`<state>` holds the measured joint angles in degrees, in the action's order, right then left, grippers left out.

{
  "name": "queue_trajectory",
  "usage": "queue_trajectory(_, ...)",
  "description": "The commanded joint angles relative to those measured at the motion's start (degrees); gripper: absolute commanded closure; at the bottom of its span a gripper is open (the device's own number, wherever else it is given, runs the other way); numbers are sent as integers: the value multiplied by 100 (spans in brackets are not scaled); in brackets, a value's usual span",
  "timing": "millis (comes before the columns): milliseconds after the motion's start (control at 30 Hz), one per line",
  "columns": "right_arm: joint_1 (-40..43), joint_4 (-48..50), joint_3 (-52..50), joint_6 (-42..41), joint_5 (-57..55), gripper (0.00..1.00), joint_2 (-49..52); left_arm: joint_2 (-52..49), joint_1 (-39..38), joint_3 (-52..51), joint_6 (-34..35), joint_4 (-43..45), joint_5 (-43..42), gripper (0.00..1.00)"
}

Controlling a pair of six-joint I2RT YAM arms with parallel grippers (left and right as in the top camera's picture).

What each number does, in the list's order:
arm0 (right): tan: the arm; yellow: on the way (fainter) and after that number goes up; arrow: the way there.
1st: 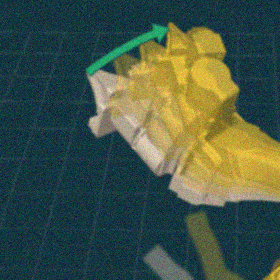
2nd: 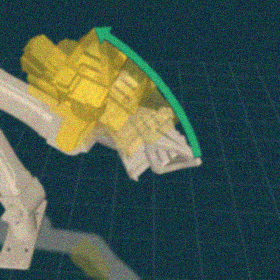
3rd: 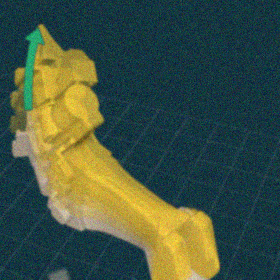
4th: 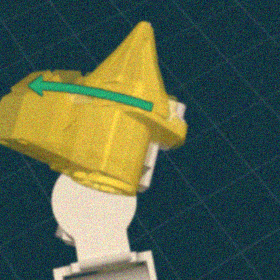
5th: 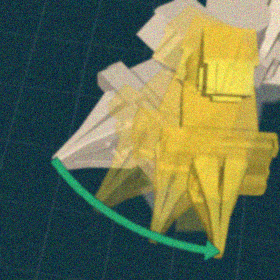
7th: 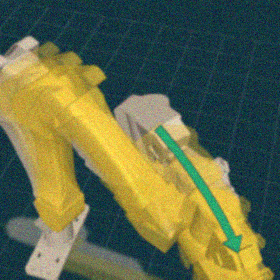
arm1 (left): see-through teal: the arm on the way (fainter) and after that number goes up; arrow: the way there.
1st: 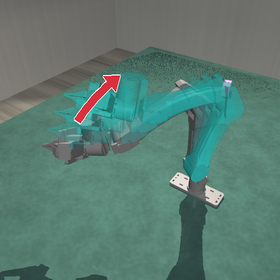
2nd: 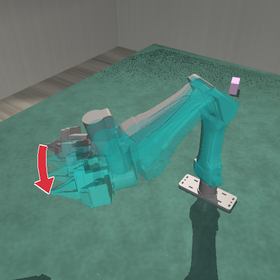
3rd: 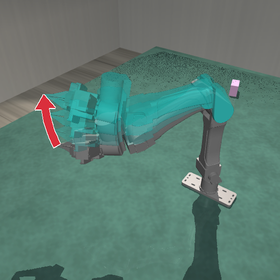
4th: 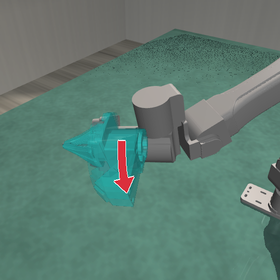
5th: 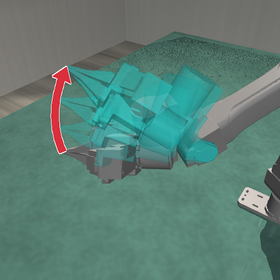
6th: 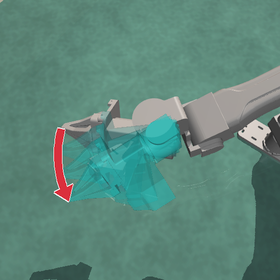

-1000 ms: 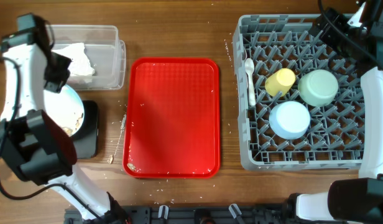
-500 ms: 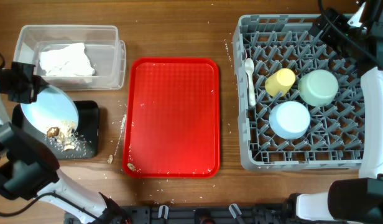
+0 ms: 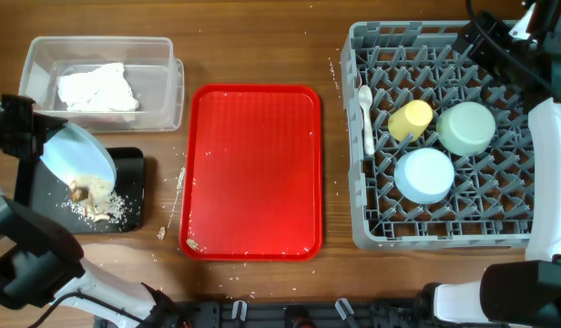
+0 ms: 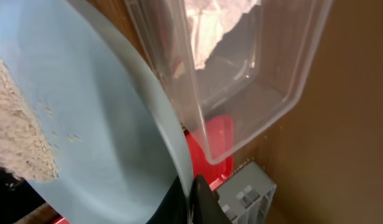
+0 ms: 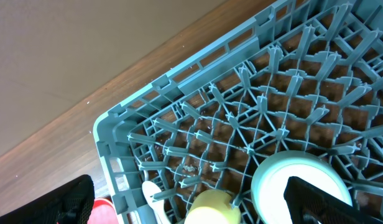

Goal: Sort waste into correct bins and load items into the dishwasher rack
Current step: 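Tilt the plate with the left gripper over the black tray, dumping scraps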

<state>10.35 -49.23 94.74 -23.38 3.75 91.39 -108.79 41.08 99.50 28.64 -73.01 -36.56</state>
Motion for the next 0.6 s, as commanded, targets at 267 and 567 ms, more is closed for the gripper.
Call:
queue_trajectory(267, -4, 11, 28, -79, -98, 0, 55, 144, 876, -131, -1410, -459, -1908, 96)
queue_trajectory(567, -4, 11, 28, -81, -96, 0, 55, 122, 1327, -146, -2455, -817, -2463, 96)
